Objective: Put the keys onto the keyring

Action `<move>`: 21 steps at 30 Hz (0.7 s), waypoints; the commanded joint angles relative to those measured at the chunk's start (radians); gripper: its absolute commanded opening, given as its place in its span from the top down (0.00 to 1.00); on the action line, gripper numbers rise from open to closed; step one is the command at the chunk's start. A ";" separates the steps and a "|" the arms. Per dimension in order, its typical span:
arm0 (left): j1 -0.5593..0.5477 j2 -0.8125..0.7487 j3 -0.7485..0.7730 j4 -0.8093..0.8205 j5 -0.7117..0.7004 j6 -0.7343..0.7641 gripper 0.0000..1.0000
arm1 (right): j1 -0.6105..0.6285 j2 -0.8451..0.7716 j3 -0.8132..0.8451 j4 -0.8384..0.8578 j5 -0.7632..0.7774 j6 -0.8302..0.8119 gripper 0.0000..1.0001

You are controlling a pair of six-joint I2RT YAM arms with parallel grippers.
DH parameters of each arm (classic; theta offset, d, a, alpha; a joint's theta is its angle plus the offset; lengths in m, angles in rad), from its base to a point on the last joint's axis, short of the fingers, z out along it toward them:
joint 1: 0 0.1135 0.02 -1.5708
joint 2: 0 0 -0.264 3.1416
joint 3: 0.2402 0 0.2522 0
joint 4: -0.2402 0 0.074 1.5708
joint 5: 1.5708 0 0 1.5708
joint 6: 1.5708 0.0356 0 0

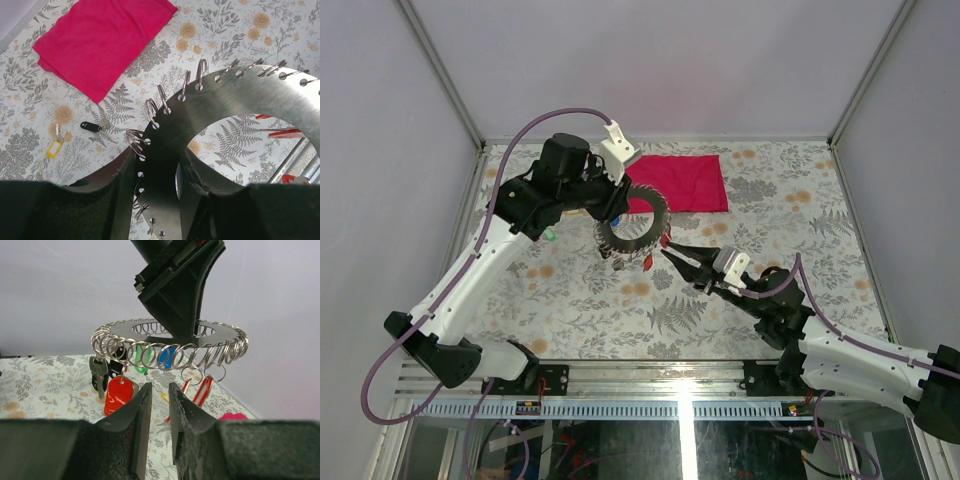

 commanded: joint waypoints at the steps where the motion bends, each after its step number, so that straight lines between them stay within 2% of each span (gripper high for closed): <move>1: 0.006 -0.023 0.029 0.030 -0.011 -0.026 1.00 | 0.008 -0.004 0.017 0.008 -0.037 -0.001 0.75; 21: 0.005 -0.023 0.023 0.031 -0.017 -0.028 1.00 | 0.034 0.073 0.074 0.067 -0.018 -0.049 0.74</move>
